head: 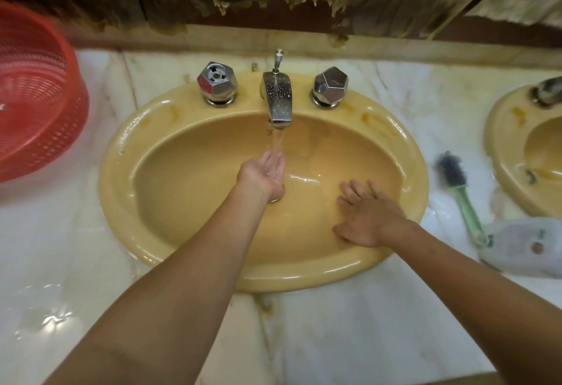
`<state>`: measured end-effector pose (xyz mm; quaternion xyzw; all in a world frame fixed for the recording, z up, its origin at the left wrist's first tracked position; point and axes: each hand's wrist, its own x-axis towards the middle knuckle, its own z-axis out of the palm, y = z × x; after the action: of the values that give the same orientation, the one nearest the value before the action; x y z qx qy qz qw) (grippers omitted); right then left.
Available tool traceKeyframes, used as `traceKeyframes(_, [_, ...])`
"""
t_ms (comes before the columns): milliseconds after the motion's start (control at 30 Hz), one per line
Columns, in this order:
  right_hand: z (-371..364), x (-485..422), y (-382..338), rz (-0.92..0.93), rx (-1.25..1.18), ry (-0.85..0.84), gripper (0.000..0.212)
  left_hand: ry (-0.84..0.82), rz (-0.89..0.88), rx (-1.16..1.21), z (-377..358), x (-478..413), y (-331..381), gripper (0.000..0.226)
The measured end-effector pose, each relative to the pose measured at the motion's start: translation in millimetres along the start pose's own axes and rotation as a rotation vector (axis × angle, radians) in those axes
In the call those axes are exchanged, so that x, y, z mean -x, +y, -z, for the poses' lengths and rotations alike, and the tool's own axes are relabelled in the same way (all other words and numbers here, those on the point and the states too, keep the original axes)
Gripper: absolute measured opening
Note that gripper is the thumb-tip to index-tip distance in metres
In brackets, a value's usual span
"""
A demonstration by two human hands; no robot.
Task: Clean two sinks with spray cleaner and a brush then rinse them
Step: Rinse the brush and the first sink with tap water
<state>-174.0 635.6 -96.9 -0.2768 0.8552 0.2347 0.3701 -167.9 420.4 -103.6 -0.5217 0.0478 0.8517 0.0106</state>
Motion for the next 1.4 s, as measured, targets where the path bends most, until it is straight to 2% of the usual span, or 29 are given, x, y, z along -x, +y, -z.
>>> traceKeyframes(67, [0, -5, 4, 0.022, 0.010, 0.000, 0.080, -0.082, -0.035, -0.035, -13, 2, -8, 0.044])
traceKeyframes(167, [5, -16, 16, 0.024, 0.166, 0.106, 0.078, -0.342, -0.092, -0.600, -33, 15, -47, 0.040])
traceKeyframes(200, [7, -20, 21, 0.020, 0.250, 0.190, 0.076, -0.368, -0.111, -0.756, -36, 21, -58, 0.040])
traceKeyframes(233, [9, -23, 25, 0.019, 0.324, 0.283, 0.075, -0.326, -0.142, -0.806, -36, 22, -62, 0.040])
traceKeyframes(300, [10, -25, 31, 0.025, 0.385, 0.390, 0.074, -0.184, -0.166, -0.649, -29, 11, -50, 0.042])
traceKeyframes(367, [7, -27, 31, 0.107, 0.339, 0.311, 0.077, -0.076, -0.112, -0.368, -16, -6, -22, 0.044])
traceKeyframes(433, [7, -28, 31, 0.212, 0.315, 0.152, 0.079, -0.036, -0.093, -0.107, -7, -14, -2, 0.046])
traceKeyframes(467, [9, -31, 34, 0.233, 0.336, 0.142, 0.078, -0.049, -0.096, -0.045, -8, -12, 1, 0.047])
traceKeyframes(500, [14, -36, 39, 0.234, 0.384, 0.203, 0.076, -0.089, -0.103, -0.047, -11, -10, -3, 0.047])
traceKeyframes(533, [21, -43, 45, 0.237, 0.442, 0.314, 0.071, -0.157, -0.099, -0.136, -16, -6, -13, 0.046])
traceKeyframes(600, [35, -54, 52, 0.256, 0.535, 0.564, 0.062, -0.306, -0.081, -0.528, -26, 9, -40, 0.036])
traceKeyframes(667, [40, -54, 53, 0.253, 0.498, 0.646, 0.061, -0.370, -0.128, -0.830, -29, 13, -58, 0.028])
traceKeyframes(700, [35, -52, 50, 0.232, 0.482, 0.611, 0.061, -0.323, -0.172, -0.837, -26, 10, -57, 0.031])
traceKeyframes(733, [25, -48, 46, 0.214, 0.470, 0.527, 0.062, -0.252, -0.171, -0.729, -22, 4, -49, 0.036])
traceKeyframes(800, [12, -42, 41, 0.245, 0.499, 0.311, 0.067, -0.129, -0.149, -0.366, -11, -13, -22, 0.044])
traceKeyframes(867, [16, -43, 46, 0.269, 0.523, 0.296, 0.073, -0.118, -0.128, -0.094, -4, -23, -5, 0.046])
traceKeyframes(900, [20, -46, 49, 0.232, 0.563, 0.365, 0.073, -0.144, -0.131, -0.088, -3, -21, -5, 0.045])
traceKeyframes(933, [23, -48, 53, 0.176, 0.587, 0.455, 0.071, -0.187, -0.104, -0.200, -3, -15, -12, 0.044])
traceKeyframes(1000, [22, -46, 56, 0.101, 0.566, 0.510, 0.068, -0.361, 0.023, -0.566, -6, 0, -35, 0.043])
traceKeyframes(1033, [18, -42, 51, 0.121, 0.491, 0.419, 0.071, -0.448, 0.087, -0.716, -7, 7, -45, 0.044])
traceKeyframes(1067, [11, -38, 43, 0.187, 0.389, 0.274, 0.078, -0.467, 0.118, -0.781, -9, 13, -51, 0.045])
traceKeyframes(1100, [8, -30, 33, 0.266, 0.276, 0.079, 0.082, -0.443, 0.109, -0.743, -9, 13, -50, 0.046])
traceKeyframes(1167, [13, -12, 18, 0.356, 0.067, -0.289, 0.078, -0.272, 0.030, -0.431, -4, 0, -33, 0.049])
traceKeyframes(1200, [18, -9, 18, 0.350, 0.032, -0.350, 0.077, -0.203, -0.018, -0.222, -1, -9, -21, 0.049])
traceKeyframes(1233, [21, -8, 23, 0.307, 0.090, -0.306, 0.078, -0.176, -0.069, -0.057, 0, -15, -10, 0.048])
traceKeyframes(1267, [24, -9, 31, 0.240, 0.219, -0.189, 0.080, -0.188, -0.112, -0.006, 0, -14, -4, 0.047])
traceKeyframes(1300, [24, -11, 40, 0.167, 0.352, -0.034, 0.079, -0.226, -0.127, -0.072, -2, -10, -6, 0.045])
traceKeyframes(1333, [23, -12, 48, 0.107, 0.438, 0.090, 0.078, -0.272, -0.115, -0.266, -2, -6, -16, 0.043])
traceKeyframes(1400, [16, -10, 47, 0.059, 0.427, 0.130, 0.075, -0.390, -0.031, -0.765, 8, 4, -51, 0.043])
